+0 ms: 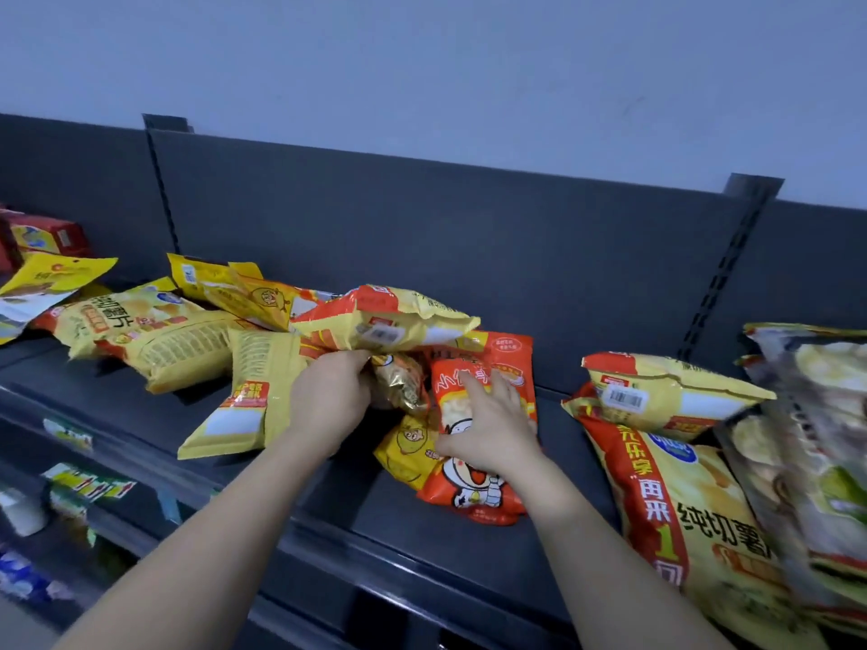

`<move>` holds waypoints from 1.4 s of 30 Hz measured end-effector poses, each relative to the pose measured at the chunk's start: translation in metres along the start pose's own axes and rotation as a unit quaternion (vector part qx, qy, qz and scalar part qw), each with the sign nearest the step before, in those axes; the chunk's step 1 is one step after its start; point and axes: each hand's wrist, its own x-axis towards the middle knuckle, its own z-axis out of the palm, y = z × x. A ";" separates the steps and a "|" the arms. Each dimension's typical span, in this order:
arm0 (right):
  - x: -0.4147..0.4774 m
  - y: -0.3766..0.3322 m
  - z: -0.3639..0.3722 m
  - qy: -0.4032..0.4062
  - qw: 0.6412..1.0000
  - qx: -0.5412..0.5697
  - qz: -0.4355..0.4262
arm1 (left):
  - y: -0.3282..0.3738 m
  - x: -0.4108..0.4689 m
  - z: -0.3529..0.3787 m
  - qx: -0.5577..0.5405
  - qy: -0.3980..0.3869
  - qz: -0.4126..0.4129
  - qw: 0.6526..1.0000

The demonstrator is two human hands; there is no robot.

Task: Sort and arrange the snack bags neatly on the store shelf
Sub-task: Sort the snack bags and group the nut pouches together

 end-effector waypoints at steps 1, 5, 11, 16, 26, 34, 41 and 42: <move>-0.001 0.000 0.000 0.018 1.000 0.016 0.010 | 0.000 0.002 -0.002 -0.016 0.001 0.008 1.000; -0.011 -0.001 -0.001 0.100 0.986 0.119 0.061 | -0.003 0.008 -0.011 -0.085 -0.002 0.040 0.996; -0.040 -0.009 -0.006 0.188 0.947 0.222 0.138 | -0.009 0.008 -0.031 -0.229 0.006 0.054 0.972; -0.063 -0.018 -0.012 0.228 0.930 0.237 0.164 | 0.003 0.003 -0.046 -0.354 0.001 0.072 0.932; -0.076 -0.018 -0.021 0.163 0.956 0.187 0.158 | 0.019 -0.026 -0.032 -0.384 0.012 0.147 0.911; -0.075 0.029 -0.067 0.274 0.922 -0.200 0.187 | 0.033 -0.039 -0.006 -0.209 -0.078 0.234 0.946; -0.058 0.070 -0.075 0.170 0.918 -0.234 0.270 | 0.044 -0.041 -0.029 -0.148 -0.126 0.299 0.934; -0.060 0.071 -0.072 0.162 0.914 -0.252 0.273 | 0.050 -0.043 -0.033 -0.140 -0.136 0.304 0.933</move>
